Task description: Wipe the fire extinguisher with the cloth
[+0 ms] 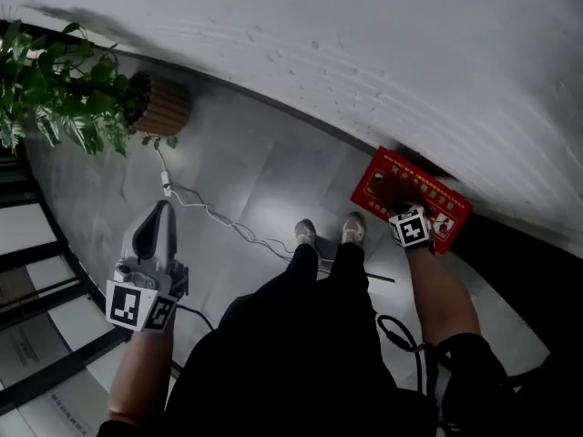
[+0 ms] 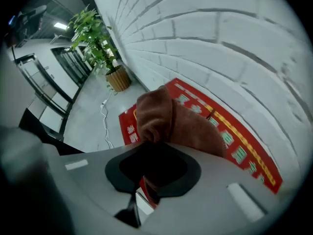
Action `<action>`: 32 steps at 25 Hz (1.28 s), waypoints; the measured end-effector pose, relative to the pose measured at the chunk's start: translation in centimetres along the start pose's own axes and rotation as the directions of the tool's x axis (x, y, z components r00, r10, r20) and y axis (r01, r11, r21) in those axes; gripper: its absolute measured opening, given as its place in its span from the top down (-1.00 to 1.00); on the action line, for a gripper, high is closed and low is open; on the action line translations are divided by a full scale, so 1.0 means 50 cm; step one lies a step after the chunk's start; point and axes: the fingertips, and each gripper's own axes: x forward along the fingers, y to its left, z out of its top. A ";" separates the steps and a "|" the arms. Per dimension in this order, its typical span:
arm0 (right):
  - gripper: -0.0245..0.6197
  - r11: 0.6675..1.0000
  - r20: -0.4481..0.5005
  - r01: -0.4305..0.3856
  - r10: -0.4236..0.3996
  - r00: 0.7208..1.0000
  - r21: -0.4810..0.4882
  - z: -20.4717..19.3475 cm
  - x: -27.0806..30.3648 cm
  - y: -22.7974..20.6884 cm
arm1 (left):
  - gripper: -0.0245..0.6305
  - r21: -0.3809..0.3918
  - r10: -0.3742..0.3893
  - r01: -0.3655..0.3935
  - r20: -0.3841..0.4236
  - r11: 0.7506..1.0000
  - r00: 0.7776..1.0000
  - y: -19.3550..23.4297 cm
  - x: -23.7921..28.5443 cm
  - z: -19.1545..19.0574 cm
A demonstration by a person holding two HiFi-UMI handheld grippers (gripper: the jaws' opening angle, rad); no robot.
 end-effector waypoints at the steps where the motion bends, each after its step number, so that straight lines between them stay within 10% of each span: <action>1: 0.78 0.999 0.001 0.018 -0.018 1.000 0.029 -0.033 -0.019 -0.023 | 0.93 -0.008 -0.027 0.027 0.014 1.000 1.000 -0.014 0.021 0.011; 6: 0.78 0.959 -0.036 0.150 -0.146 0.989 0.239 -0.216 -0.134 -0.155 | 0.93 -0.018 -0.153 0.154 0.057 0.988 0.987 -0.098 0.109 0.055; 12: 0.78 0.831 -0.171 0.347 -0.303 0.938 0.435 -0.418 -0.271 -0.287 | 0.93 -0.015 -0.226 0.227 0.033 0.974 0.974 -0.151 0.151 0.037; 19: 0.78 0.994 0.153 0.108 -0.109 0.982 0.015 -0.109 -0.196 -0.124 | 0.93 -0.041 -0.158 0.160 0.034 0.986 0.987 -0.128 0.112 0.008; 26: 0.78 0.909 0.088 -0.168 0.216 0.972 -0.381 0.135 0.015 0.152 | 0.93 0.025 0.062 -0.062 0.000 0.998 0.998 0.000 -0.039 -0.006; 32: 0.77 0.893 -0.259 -0.333 0.259 0.930 -0.302 0.059 0.121 0.227 | 0.93 -0.047 0.196 -0.197 -0.026 0.979 0.980 0.071 -0.141 -0.029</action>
